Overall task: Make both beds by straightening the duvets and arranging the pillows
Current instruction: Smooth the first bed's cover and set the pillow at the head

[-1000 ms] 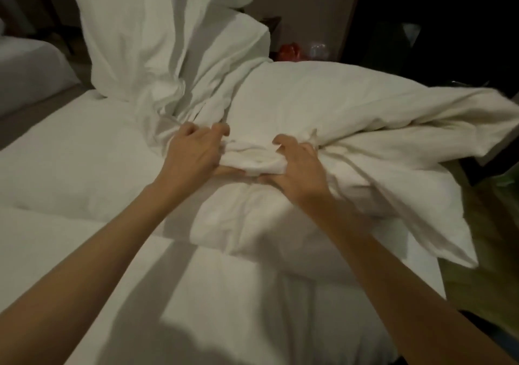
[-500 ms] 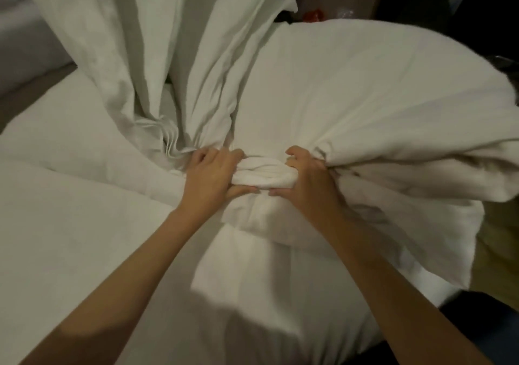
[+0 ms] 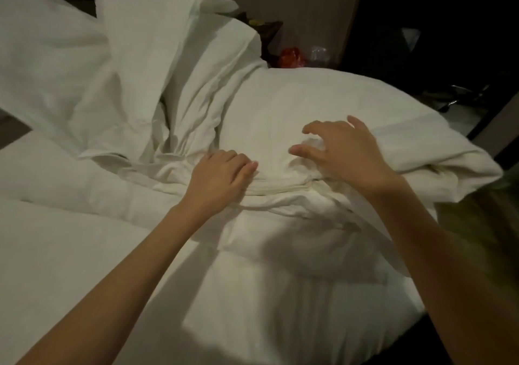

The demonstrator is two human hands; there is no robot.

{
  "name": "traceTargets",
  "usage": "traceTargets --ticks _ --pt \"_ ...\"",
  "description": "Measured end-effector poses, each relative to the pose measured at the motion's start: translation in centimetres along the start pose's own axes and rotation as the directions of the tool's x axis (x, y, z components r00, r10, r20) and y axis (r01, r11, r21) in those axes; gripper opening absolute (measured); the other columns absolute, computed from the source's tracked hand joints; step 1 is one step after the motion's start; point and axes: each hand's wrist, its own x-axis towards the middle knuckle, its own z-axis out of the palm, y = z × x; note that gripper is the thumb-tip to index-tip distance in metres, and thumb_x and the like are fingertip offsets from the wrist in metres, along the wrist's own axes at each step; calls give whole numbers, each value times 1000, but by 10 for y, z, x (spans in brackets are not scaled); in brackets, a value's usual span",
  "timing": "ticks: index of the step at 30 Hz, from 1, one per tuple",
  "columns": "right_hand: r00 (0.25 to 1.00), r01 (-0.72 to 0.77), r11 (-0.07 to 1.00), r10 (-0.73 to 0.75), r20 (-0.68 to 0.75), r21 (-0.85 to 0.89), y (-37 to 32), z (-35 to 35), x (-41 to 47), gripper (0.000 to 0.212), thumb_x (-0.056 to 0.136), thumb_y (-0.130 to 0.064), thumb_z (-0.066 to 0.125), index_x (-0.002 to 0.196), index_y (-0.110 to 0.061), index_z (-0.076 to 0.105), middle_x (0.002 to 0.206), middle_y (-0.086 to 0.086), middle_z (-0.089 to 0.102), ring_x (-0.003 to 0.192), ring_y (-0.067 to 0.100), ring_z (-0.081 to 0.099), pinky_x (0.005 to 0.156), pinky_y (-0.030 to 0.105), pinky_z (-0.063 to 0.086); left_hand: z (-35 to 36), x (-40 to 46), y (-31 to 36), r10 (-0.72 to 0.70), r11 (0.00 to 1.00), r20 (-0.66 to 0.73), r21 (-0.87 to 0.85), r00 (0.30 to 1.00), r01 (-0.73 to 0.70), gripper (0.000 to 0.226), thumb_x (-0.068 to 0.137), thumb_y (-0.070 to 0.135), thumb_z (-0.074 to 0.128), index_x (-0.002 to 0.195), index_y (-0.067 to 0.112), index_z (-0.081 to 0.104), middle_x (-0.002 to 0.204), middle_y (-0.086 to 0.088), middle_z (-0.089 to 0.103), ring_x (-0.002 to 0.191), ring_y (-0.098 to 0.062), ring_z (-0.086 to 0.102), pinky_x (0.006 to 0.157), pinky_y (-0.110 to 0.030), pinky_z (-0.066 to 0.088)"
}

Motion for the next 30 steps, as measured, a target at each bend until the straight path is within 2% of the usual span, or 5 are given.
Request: traceTargets --ticks 7,13,21,25,30 --pt "998 38 999 -39 -45 -22 58 39 -83 70 94 -65 33 116 -8 66 117 10 68 108 26 64 100 48 43 38 16 74 120 989 -5 -91 993 -120 50 94 50 27 114 26 66 105 2 63 92 -19 58 72 -28 37" --pt "996 -1 999 -2 -91 -37 97 62 -141 74 88 -71 34 126 -12 59 130 5 61 125 23 53 110 45 30 74 17 107 316 949 98 -33 944 -315 53 90 62 31 127 35 58 125 4 60 114 -20 53 92 -37 39" --pt "893 -172 985 147 -426 -22 163 54 -168 59 82 -68 53 128 -32 51 148 14 30 136 41 24 108 61 26 90 12 120 269 959 74 -110 960 -260 46 79 69 45 105 36 63 88 16 61 77 -12 56 66 -27 31" --pt "906 -145 882 301 -298 449 161 45 -171 54 79 -49 61 124 -18 60 134 22 45 122 10 38 97 4 32 92 16 130 238 965 58 -126 970 -229 46 79 68 43 106 35 60 78 18 53 71 -12 52 61 -26 29" --pt "857 -179 771 427 -289 611 152 52 -176 38 74 -20 77 110 -15 67 116 3 39 102 -19 39 81 2 40 93 8 150 323 930 -13 -177 946 -321 46 81 66 47 120 42 50 100 8 53 91 -12 47 77 -31 29"
